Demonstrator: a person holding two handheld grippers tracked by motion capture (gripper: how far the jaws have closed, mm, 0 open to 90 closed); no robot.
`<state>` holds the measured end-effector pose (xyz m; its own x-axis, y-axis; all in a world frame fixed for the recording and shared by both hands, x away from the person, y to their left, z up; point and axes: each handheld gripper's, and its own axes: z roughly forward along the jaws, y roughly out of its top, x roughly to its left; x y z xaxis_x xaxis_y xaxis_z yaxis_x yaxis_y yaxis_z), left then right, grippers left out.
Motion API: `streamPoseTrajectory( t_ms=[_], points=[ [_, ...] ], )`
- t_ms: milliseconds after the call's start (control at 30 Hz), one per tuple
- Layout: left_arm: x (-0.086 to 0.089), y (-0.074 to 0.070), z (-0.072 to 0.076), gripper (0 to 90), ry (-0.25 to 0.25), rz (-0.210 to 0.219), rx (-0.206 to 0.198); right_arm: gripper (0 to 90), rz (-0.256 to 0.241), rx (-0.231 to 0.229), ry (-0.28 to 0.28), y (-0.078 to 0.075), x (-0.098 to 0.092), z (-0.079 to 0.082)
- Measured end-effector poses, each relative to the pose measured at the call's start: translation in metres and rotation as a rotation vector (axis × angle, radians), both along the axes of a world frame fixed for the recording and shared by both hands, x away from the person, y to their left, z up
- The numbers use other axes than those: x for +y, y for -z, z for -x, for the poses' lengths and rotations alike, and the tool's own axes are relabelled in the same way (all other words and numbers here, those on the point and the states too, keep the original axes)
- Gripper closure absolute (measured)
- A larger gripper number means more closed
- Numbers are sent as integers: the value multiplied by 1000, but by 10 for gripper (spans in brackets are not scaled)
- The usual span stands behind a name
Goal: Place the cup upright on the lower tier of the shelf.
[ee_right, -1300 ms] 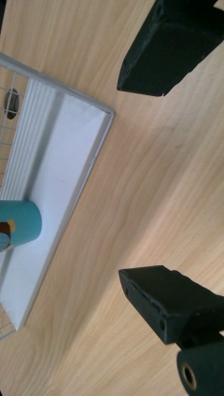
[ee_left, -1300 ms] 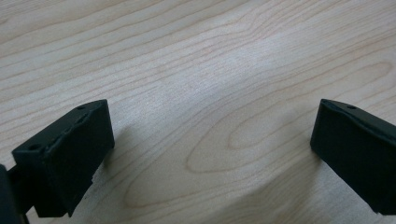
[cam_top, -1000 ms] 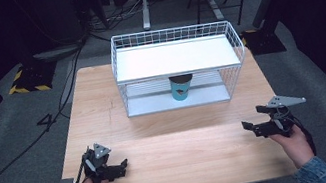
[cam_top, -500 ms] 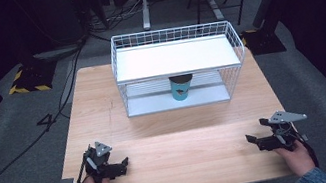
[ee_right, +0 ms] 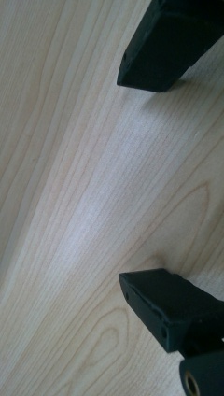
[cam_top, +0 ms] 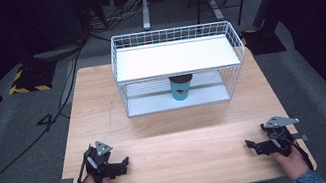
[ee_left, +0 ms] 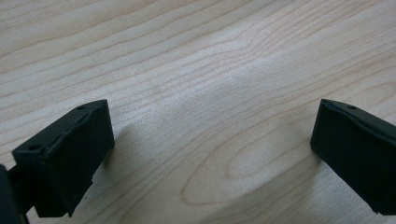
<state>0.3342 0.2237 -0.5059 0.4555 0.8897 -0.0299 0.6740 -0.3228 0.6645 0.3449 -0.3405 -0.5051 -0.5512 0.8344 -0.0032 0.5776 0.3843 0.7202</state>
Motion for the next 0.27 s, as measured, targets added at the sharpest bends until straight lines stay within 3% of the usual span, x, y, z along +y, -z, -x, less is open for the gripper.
streamPoseTrajectory(
  t_ms=[267],
  points=[
    [0,0,0,1,1,-1,-2,52,3,1,3,0,0,0]
  ],
)
